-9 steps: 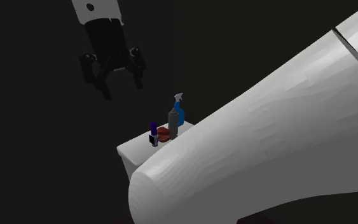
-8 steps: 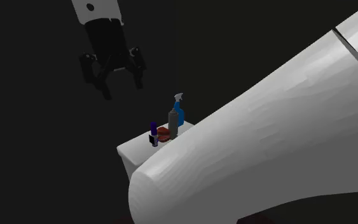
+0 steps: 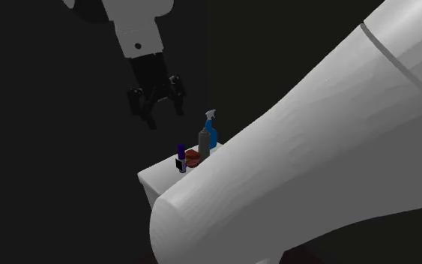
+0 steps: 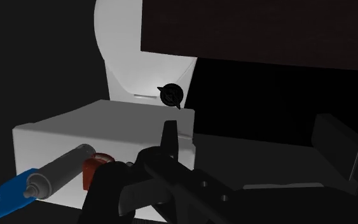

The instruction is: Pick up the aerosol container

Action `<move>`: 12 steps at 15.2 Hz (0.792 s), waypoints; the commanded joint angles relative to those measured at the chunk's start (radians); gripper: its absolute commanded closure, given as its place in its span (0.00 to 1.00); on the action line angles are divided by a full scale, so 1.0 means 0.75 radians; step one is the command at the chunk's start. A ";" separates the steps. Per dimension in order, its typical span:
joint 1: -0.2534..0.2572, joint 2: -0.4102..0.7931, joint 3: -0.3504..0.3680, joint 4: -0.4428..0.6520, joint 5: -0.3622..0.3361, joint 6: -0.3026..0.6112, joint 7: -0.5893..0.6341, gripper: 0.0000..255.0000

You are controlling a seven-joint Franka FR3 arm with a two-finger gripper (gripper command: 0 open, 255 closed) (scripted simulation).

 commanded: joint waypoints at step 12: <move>-0.137 0.461 -0.211 0.033 -0.278 0.578 -0.170 0.00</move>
